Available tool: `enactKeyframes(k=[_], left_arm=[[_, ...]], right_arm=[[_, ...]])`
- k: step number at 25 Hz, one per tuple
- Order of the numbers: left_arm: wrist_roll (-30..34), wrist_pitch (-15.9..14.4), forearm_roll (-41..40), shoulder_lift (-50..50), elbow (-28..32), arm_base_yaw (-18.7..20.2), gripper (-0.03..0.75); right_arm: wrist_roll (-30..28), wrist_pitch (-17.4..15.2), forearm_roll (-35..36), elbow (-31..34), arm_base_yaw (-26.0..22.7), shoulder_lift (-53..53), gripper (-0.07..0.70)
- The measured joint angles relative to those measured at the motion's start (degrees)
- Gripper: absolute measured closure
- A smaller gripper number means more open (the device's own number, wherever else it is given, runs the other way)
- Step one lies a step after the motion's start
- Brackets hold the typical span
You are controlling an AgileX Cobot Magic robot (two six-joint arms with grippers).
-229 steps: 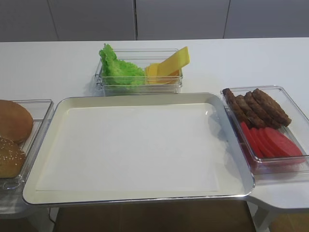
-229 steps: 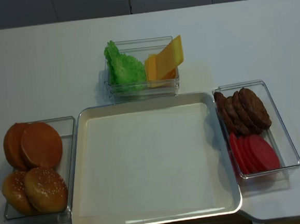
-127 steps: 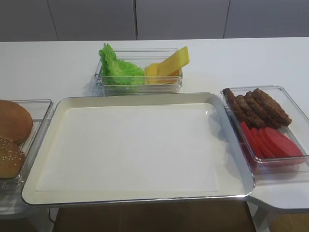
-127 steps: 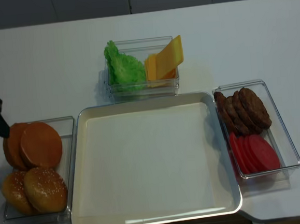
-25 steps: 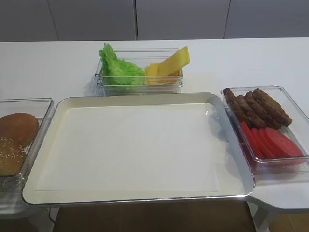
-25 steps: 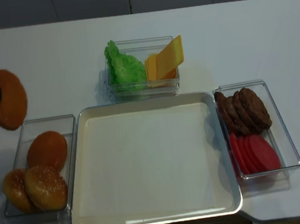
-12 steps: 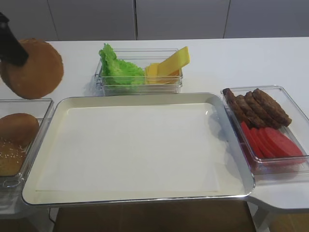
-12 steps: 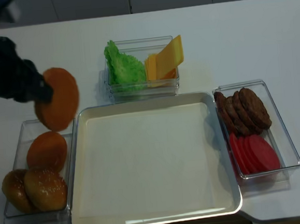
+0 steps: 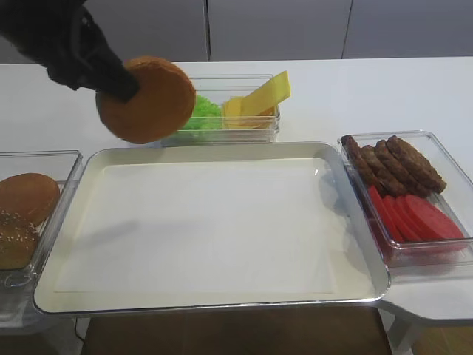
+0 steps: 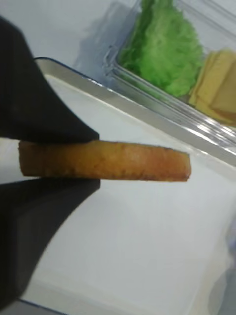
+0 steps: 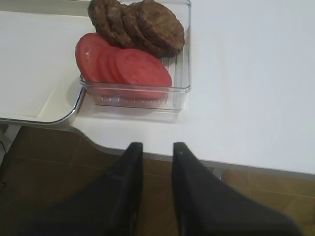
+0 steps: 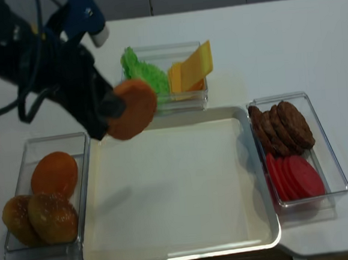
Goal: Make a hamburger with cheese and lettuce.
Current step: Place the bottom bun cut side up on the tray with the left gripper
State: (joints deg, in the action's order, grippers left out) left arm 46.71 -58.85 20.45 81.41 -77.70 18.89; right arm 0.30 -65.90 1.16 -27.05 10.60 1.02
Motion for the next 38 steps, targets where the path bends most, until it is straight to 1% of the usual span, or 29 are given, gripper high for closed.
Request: enactKeyframes(k=[1, 4, 7, 11, 17, 24, 28, 38], left_arm=[[0.0, 0.0, 0.0, 0.0, 0.0, 0.0, 0.574], [2.2, 3.6, 0.0, 2.7, 0.0, 1.2, 0.574], [8.1, 4.6, 0.0, 5.8, 0.0, 2.8, 0.574], [12.9, 5.5, -0.7, 9.7, 0.0, 6.3, 0.574], [13.9, 8.1, -5.2, 12.6, 0.0, 10.4, 0.574], [13.9, 8.8, -11.0, 14.8, 0.0, 12.8, 0.574], [13.9, 9.6, -12.6, 15.4, 0.0, 13.8, 0.574], [13.9, 9.4, -15.4, 15.8, 0.0, 14.1, 0.574]], right_arm=[[0.0, 0.0, 0.0, 0.0, 0.0, 0.0, 0.451], [0.0, 0.0, 0.0, 0.0, 0.0, 0.0, 0.451], [0.0, 0.0, 0.0, 0.0, 0.0, 0.0, 0.451], [0.0, 0.0, 0.0, 0.0, 0.0, 0.0, 0.451], [0.0, 0.0, -0.1, 0.0, 0.0, 0.0, 0.451], [0.0, 0.0, -0.4, 0.0, 0.0, 0.0, 0.451], [0.0, 0.0, -0.5, 0.0, 0.0, 0.0, 0.451], [-0.3, 0.0, -0.7, 0.0, 0.0, 0.0, 0.451]])
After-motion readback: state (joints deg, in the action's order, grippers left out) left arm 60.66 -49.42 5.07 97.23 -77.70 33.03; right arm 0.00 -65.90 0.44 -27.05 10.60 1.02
